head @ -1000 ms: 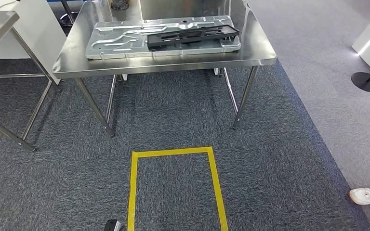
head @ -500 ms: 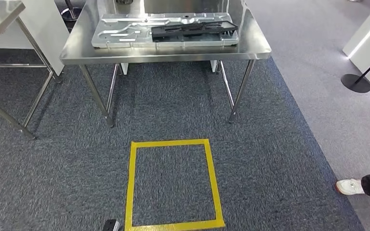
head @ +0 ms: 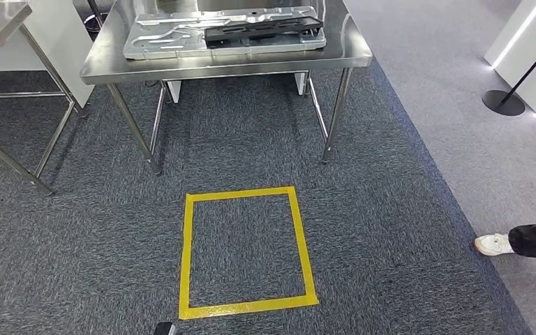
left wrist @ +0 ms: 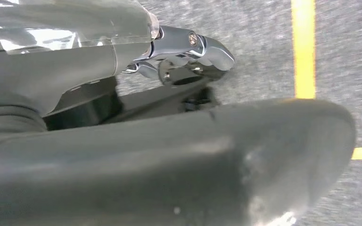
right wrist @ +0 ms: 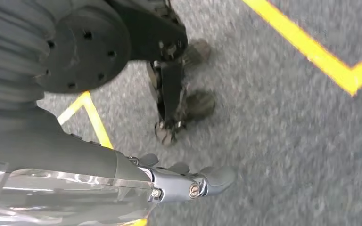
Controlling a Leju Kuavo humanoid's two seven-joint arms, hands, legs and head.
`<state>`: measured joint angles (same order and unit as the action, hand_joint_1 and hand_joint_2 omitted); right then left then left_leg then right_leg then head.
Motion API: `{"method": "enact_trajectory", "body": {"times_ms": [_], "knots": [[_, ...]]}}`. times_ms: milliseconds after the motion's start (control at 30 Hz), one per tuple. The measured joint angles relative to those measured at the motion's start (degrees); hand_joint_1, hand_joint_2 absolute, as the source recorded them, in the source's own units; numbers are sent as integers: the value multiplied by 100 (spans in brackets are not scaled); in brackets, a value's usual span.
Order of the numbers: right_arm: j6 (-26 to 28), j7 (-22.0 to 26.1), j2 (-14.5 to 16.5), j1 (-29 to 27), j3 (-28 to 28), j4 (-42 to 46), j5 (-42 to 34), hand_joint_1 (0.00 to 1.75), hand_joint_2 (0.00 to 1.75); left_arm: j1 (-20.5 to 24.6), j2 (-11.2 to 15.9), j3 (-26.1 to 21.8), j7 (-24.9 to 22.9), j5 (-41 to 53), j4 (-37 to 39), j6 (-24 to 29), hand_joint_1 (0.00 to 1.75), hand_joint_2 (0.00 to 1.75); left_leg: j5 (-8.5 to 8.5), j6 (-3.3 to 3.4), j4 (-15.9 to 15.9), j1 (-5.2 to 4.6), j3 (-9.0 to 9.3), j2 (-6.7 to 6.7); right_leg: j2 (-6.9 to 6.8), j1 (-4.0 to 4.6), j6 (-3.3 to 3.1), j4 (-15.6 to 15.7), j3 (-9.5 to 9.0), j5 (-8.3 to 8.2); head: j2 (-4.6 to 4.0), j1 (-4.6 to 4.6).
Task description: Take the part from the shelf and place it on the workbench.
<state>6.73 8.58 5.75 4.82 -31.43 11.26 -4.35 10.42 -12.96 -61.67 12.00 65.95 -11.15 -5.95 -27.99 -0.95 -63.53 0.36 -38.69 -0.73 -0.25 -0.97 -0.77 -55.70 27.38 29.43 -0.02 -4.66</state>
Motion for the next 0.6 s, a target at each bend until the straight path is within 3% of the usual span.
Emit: {"method": "enact_trajectory", "body": {"times_ms": [33, 67, 100, 133, 167, 200, 267, 333, 400, 467, 533, 600], "knots": [[-2, 16, 0, 0, 0, 0, 19, 0, 175, -12, 3, -1, -14, 1, 0, 18, 0, 175, -271, -22, -366, 6, -101, 10, -1, 5, -16, -3, 64, -50, 0, 0], [-14, 32, 1, -1, 0, 0, 40, 0, 175, -20, 4, -1, -26, 3, 0, 38, 0, 175, -449, -38, -730, 11, -185, 14, -1, 13, -19, -8, 127, -100, 0, 0], [-40, 52, 1, -2, 3, 0, 76, 0, 175, -26, 6, -1, -38, 5, 0, 54, 0, 175, -494, -47, -983, 15, -212, 15, -1, 19, -17, -16, 191, -146, 0, 0], [-83, 82, 1, -2, 11, 0, 123, 0, 175, -31, 9, -1, -54, 7, 0, 77, 0, 175, -423, -47, -1049, 17, -148, 15, 0, 22, -10, -27, 252, -188, 0, 0], [-148, 127, 1, 0, 28, 0, 183, 0, 175, -34, 13, -1, -81, 8, 0, 106, 0, 175, -281, -37, -885, 18, 30, 16, 2, 24, 3, -40, 305, -224, 0, 0], [-229, 187, 1, 6, 55, 1, 250, 0, 175, -34, 16, -1, -120, 9, 0, 138, 0, 175, -138, -19, -523, 19, 309, 18, 6, 24, 19, -57, 347, -252, 0, 0], [-423, 354, 5, 38, 129, 2, 373, 0, 175, -24, 26, -2, -231, 13, 0, 198, 0, 175, -50, 33, 312, 4, 882, 25, 13, 38, 66, -97, 409, -292, 0, 0], [-591, 495, 9, 100, 208, 3, 467, 0, 175, -22, 32, -4, -317, 16, 0, 220, 0, 175, -101, 86, 687, -20, 1083, 31, 16, 49, 134, -122, 449, -335, 0, 0], [-736, 579, 9, 155, 291, 7, 571, 0, 87, -29, 36, -6, -355, 17, 0, 190, 0, 175, -63, 164, 736, -13, 1044, 27, 17, 43, 209, -135, 470, -365, 0, 0], [-921, 661, 9, 187, 394, 14, 692, 0, 87, -22, 37, -7, -391, 19, 0, 119, 0, 175, 15, 261, 776, 4, 1009, 18, 19, 31, 269, -378, 584, -178, 0, 1], [-1238, 755, 9, 210, 493, 17, 762, 0, 175, -20, 38, -6, -425, 31, 0, 33, 0, 175, 79, 319, 783, -8, 939, 7, 22, 20, 317, -1080, 892, 251, 0, 1], [-1565, 819, 9, 209, 561, 17, 783, 0, 175, -30, 44, 10, -438, 29, -3, -27, 0, 175, 114, 333, 772, -26, 877, -2, 22, 17, 343, -1695, 1149, 530, 0, 0]]}}
